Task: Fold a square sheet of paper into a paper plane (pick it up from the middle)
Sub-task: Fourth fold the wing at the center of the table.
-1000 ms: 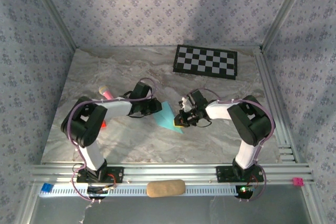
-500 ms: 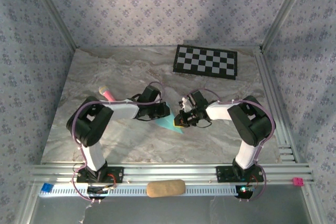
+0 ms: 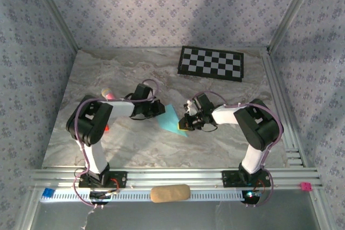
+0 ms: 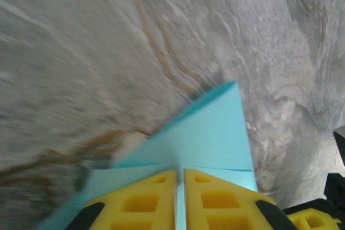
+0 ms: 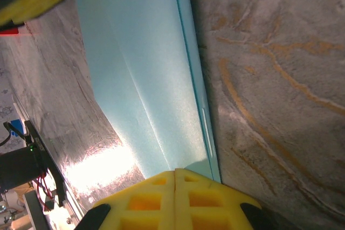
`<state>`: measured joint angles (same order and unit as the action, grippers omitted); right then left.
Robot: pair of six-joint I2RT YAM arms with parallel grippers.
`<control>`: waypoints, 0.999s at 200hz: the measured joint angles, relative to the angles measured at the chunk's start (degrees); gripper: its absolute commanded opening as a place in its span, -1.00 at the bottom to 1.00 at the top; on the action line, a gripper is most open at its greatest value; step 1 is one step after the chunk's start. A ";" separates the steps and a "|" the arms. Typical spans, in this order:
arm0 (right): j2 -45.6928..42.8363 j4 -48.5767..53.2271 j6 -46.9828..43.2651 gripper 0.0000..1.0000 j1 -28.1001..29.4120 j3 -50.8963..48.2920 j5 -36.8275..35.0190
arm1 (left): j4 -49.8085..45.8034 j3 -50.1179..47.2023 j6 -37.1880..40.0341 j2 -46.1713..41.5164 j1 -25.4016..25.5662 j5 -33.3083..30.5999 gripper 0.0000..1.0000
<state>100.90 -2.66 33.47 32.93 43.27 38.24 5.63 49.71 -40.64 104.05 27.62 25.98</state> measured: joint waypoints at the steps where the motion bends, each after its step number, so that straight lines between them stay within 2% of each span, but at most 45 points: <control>1: 0.00 0.00 0.00 -1.00 0.00 0.00 0.00 | -0.02 0.00 0.15 0.00 -0.22 0.04 -0.72; 33: 0.00 -0.09 0.11 -1.00 0.00 0.00 -0.04 | -0.90 0.02 1.84 -0.04 -4.74 1.40 -0.71; 89: -0.02 -0.35 1.01 -1.00 0.09 0.00 -0.04 | -5.99 0.61 3.13 -4.76 -5.20 -1.62 -0.59; 109: -0.11 -0.33 1.46 -1.00 0.11 0.00 -0.15 | -8.63 2.51 3.39 -8.52 -3.13 -4.09 -0.55; 144: -0.42 0.17 1.66 -1.00 0.37 0.17 -1.14 | -8.92 5.03 3.52 -11.58 3.37 -5.92 -0.55; 200: -0.61 0.87 1.66 -1.00 0.59 0.48 -1.64 | -8.50 5.03 0.92 -4.11 10.21 -5.88 -0.62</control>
<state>100.29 -1.78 35.14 33.52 43.75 36.60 -2.87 54.74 -39.72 99.94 37.82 20.10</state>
